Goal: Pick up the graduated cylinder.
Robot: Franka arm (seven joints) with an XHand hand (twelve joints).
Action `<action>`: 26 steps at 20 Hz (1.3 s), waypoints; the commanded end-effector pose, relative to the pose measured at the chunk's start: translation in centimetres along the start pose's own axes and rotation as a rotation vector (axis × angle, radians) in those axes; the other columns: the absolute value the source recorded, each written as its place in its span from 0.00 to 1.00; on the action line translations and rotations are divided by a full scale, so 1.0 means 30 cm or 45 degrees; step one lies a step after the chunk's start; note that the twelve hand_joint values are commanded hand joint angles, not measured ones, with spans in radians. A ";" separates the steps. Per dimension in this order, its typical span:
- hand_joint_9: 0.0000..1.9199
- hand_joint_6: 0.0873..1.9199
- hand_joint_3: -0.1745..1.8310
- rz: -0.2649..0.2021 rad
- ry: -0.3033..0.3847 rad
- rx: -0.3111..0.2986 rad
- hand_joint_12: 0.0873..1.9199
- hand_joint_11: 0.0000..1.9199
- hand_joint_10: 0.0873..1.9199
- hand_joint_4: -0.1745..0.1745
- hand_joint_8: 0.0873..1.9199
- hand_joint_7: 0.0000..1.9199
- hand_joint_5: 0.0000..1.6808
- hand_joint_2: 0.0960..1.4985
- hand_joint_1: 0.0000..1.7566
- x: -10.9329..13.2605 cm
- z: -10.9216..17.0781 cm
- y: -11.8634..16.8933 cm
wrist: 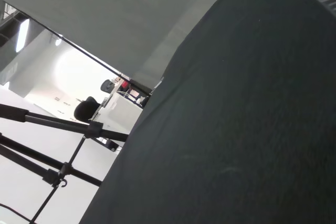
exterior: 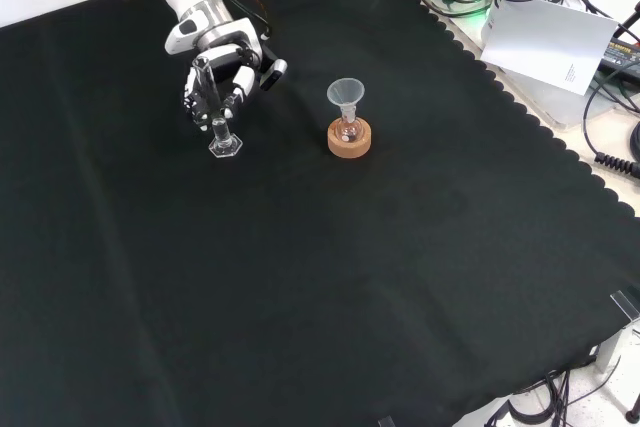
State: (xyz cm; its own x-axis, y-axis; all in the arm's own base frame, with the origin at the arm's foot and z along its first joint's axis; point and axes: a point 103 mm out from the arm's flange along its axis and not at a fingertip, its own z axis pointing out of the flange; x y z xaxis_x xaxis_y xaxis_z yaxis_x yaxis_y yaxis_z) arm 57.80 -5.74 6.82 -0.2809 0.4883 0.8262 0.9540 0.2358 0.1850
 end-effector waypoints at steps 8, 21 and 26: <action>0.75 0.41 0.08 0.022 -0.411 0.091 0.37 0.61 0.01 0.00 0.40 0.58 0.64 0.69 0.73 0.085 -0.102 0.001; 0.76 0.40 0.08 0.043 -0.573 0.135 0.36 0.62 0.00 0.58 0.25 0.64 0.68 0.67 0.72 0.272 -0.246 -0.125; 0.76 0.40 0.08 0.066 -0.634 0.183 0.36 0.62 0.00 0.58 0.25 0.64 0.68 0.67 0.72 0.351 -0.268 -0.214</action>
State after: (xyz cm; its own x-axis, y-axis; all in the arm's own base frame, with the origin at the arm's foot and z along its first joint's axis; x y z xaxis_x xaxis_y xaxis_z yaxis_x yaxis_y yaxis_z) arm 53.25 -8.33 16.67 -0.2987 0.7929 0.5312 0.9512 0.2925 0.0983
